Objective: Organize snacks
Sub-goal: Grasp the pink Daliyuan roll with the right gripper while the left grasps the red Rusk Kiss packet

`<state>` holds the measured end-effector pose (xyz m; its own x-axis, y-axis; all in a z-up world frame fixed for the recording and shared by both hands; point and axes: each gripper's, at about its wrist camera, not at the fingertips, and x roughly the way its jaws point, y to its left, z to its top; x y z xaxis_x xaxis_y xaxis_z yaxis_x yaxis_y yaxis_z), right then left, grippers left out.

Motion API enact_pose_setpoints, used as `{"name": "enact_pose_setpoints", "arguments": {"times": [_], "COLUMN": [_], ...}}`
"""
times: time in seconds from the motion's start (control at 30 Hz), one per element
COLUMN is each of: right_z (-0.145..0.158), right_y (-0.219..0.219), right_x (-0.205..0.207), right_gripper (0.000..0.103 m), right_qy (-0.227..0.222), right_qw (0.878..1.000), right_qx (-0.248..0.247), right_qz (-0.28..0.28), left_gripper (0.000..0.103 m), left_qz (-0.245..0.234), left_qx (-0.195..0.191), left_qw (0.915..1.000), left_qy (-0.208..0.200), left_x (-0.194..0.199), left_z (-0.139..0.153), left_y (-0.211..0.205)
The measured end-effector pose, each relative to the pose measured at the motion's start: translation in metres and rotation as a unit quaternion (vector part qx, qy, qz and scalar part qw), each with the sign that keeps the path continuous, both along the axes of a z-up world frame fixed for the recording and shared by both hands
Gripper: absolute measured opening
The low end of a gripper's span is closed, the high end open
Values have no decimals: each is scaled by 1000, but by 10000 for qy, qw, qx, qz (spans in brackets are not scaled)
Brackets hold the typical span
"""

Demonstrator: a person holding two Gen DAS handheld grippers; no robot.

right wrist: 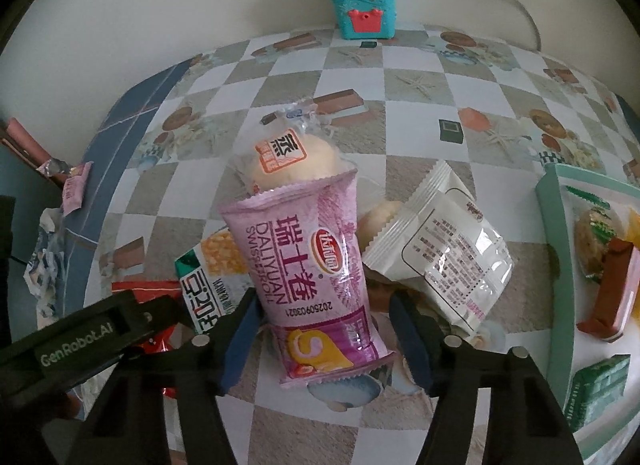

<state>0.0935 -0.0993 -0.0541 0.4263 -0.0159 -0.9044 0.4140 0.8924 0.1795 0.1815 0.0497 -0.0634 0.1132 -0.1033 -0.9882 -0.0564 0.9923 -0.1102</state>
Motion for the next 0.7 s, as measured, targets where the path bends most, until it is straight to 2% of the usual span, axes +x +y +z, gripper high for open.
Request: {"name": "enact_pose_setpoints", "arguments": {"times": [0.07, 0.13, 0.43, 0.5, 0.53, 0.6, 0.63, 0.7], "right_z": [1, 1, -4, -6, -7, -8, -8, -6], "right_y": [1, 1, -4, -5, -5, -6, -6, -6], "right_x": [0, 0, -2, -1, -1, -1, -1, -1], "right_gripper": [53, 50, 48, 48, 48, 48, 47, 45], "right_qy": [-18, 0, 80, 121, 128, 134, 134, 122], "right_qw": [10000, 10000, 9999, 9999, 9999, 9998, 9998, 9998], "right_qx": [42, 25, 68, 68, 83, 111, 112, 138], "right_qz": [24, 32, -1, -16, -25, -27, -24, -26], "left_gripper": [99, 99, 93, 88, 81, 75, 66, 63], "left_qz": [-31, -48, -160, -183, -186, -223, -233, -210], "left_qx": [21, 17, 61, 88, 103, 205, 201, 167], "left_qw": [10000, 10000, 9998, 9998, 9997, 9995, 9995, 9996], "left_qy": [9, 21, 39, 63, 83, 42, 20, -28], "left_x": [-1, -2, -7, -9, -10, -11, -12, -13], "left_z": [-1, -3, -3, -3, -4, -3, -2, 1], "left_y": [2, 1, -8, -11, -12, -16, -16, -17]}}
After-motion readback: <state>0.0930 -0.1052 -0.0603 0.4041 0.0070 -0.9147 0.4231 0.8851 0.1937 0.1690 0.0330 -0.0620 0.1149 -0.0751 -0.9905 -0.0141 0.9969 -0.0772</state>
